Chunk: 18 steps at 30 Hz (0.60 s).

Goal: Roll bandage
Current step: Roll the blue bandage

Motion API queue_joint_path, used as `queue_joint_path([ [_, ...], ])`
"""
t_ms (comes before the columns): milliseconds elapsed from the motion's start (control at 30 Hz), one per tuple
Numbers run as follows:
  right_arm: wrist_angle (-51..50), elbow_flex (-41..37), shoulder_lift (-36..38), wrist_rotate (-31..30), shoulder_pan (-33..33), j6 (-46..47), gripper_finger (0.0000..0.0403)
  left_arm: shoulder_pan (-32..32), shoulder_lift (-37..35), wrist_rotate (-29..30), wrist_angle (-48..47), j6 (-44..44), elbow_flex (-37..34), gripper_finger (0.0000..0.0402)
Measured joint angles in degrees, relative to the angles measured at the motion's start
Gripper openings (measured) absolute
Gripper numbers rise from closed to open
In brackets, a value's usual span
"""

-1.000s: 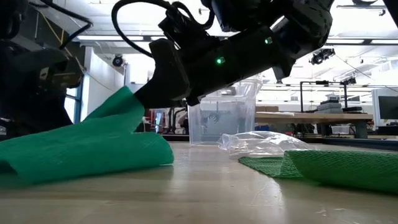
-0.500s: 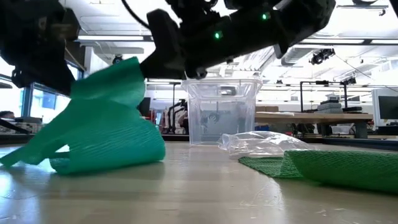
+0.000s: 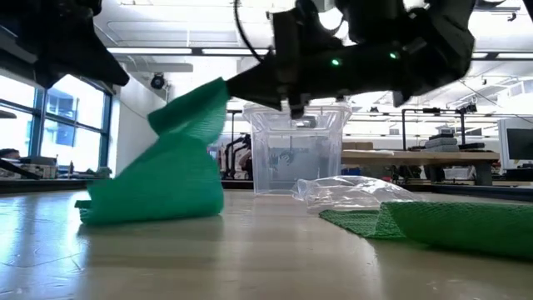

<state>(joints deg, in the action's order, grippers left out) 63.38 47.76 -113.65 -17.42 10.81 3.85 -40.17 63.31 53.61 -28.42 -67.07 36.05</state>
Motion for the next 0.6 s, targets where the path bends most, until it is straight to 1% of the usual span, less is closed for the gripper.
queue_joint_path([
  [233, 9.62, -5.6, 0.93, 0.42, 0.04, 0.95, 0.0, 0.44, 0.04, -0.05, 0.35, -0.16, -0.07, 0.0],
  [433, 15.31, -6.03, 0.94, 2.72, 0.04, 1.26, 0.0, 2.42, 2.06, -1.4, 4.13, 0.71, -0.22, 0.0],
  [533, 13.09, -6.03, 2.09, 3.02, 0.05, 1.49, 0.0, 3.37, 4.12, -4.39, 4.48, -0.46, -0.76, 0.0],
  [600, 7.53, -6.13, 3.95, 3.75, 0.05, 0.96, 0.0, 3.73, 6.15, -5.72, 4.81, -1.7, -0.76, 0.0],
])
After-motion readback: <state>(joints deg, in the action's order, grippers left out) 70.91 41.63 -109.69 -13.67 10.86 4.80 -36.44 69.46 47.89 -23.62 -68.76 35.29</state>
